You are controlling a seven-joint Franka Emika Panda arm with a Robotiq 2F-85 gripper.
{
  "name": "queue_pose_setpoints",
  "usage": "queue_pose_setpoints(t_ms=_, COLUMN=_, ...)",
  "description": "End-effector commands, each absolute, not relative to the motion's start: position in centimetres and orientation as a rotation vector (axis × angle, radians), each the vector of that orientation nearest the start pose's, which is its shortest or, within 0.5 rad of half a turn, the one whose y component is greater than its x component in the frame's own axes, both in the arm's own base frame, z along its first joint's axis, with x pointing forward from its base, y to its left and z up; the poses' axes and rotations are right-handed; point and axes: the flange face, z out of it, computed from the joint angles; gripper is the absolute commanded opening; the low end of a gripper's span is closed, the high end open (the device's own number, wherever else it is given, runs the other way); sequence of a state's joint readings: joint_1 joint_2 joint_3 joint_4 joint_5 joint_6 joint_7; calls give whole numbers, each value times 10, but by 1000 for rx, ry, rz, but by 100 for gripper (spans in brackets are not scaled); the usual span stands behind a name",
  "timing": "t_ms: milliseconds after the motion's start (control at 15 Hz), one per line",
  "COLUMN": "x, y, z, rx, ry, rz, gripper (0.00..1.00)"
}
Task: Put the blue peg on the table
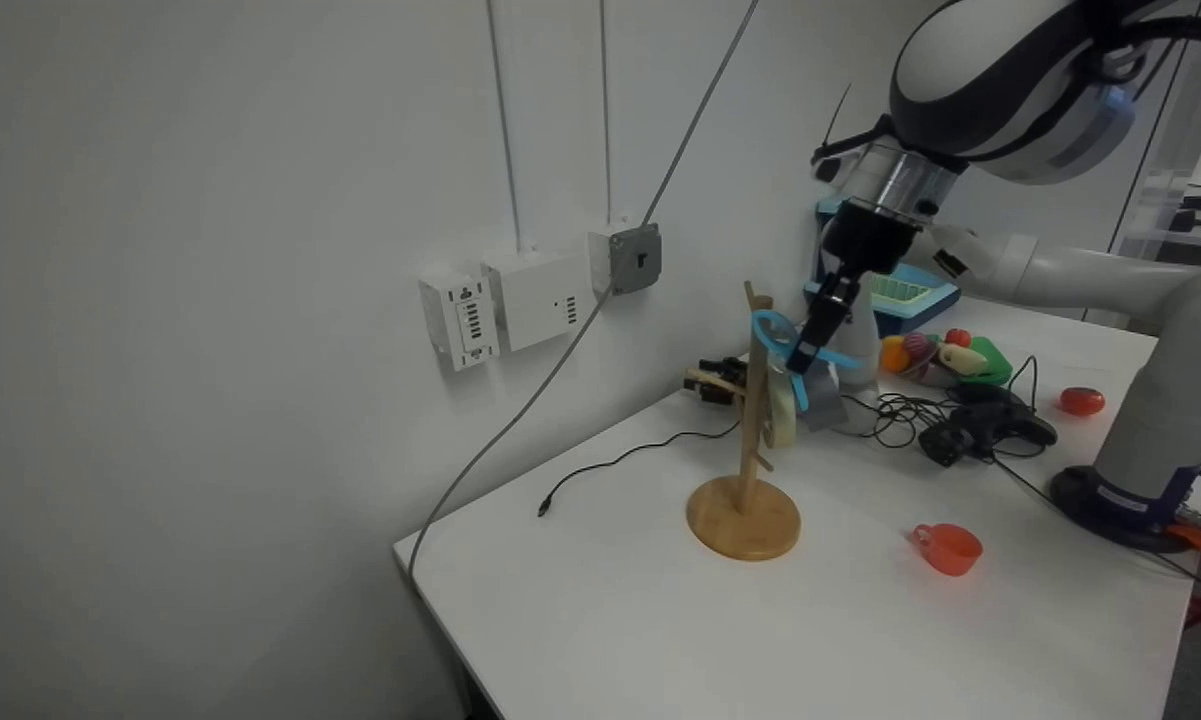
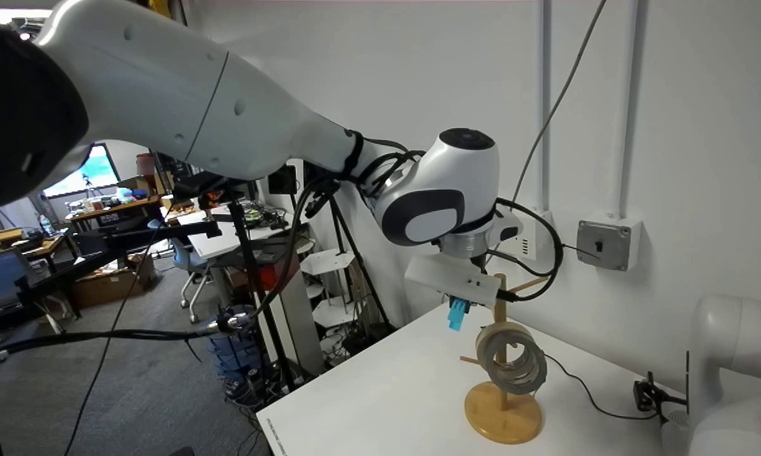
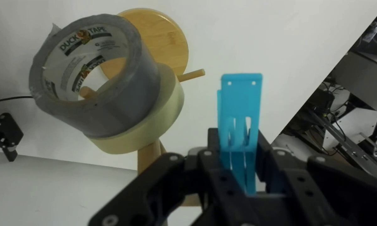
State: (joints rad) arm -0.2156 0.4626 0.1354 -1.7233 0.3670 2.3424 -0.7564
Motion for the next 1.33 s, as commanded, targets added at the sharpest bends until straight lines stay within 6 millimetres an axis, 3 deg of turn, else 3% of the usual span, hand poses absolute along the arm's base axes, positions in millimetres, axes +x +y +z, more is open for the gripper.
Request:
queue_pose_setpoints(t_ms=0, x=673, y=-56, z=355, rx=-2763, ry=-582, rz=-374, gripper=7)
queue_pose_setpoints(t_ms=800, x=645, y=-19, z=389, rx=-2623, ry=-622, rz=-280, gripper=7)
queue_pose_setpoints(t_ms=1267, x=615, y=-5, z=406, rx=-2547, ry=-661, rz=-157, gripper=7)
